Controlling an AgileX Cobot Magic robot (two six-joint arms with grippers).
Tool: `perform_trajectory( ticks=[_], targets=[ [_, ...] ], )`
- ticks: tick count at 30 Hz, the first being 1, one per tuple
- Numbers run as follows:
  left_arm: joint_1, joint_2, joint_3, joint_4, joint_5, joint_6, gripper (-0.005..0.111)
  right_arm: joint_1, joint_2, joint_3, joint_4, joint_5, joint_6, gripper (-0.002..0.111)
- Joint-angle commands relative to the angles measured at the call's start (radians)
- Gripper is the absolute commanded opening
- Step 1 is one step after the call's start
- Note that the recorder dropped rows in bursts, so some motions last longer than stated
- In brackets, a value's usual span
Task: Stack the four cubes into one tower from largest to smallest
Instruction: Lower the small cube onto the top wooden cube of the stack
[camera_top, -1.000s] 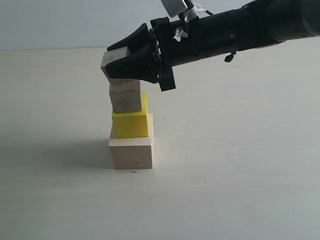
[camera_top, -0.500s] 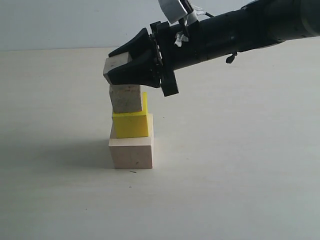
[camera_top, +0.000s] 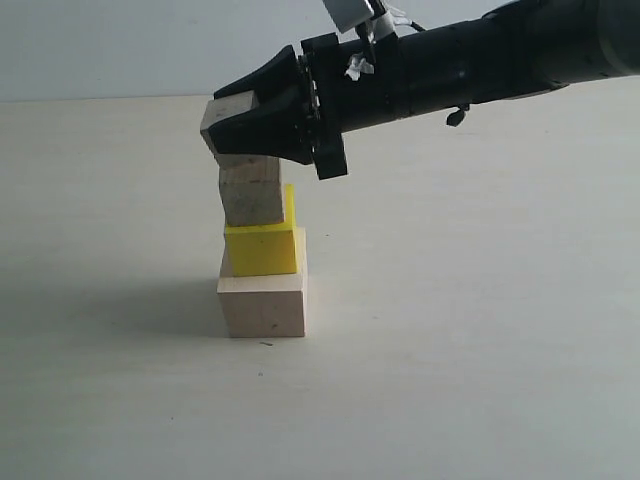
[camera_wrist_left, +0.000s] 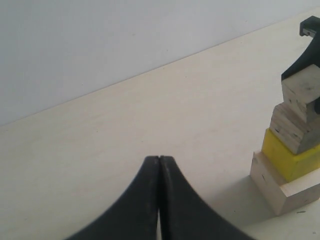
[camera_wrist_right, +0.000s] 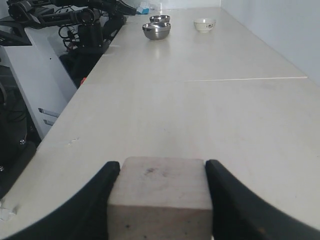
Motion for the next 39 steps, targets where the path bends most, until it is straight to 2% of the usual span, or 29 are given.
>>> perform_trajectory(
  ticks=[1, 17, 22, 30, 35, 39],
  targets=[
    [-0.005, -0.004, 0.002, -0.007, -0.005, -0.004, 0.000, 0.002, 0.020, -0.006, 0.033, 0.010, -0.014, 0.009],
    [-0.005, -0.004, 0.002, -0.007, -0.005, -0.002, 0.000, 0.002, 0.021, -0.006, 0.031, 0.010, -0.014, 0.011],
    [-0.005, -0.004, 0.002, -0.007, -0.005, 0.010, 0.000, 0.002, 0.021, -0.006, 0.029, 0.010, -0.014, 0.025],
    [-0.005, -0.004, 0.002, -0.007, -0.003, 0.020, 0.000, 0.002, 0.021, -0.006, 0.027, 0.010, -0.014, 0.059],
    [-0.005, -0.004, 0.002, -0.005, -0.003, 0.024, 0.000, 0.002, 0.021, -0.006, 0.027, 0.010, -0.008, 0.070],
    [-0.005, -0.004, 0.002, -0.005, -0.001, 0.024, 0.000, 0.002, 0.021, -0.006, 0.027, 0.010, -0.006, 0.072]
  ],
)
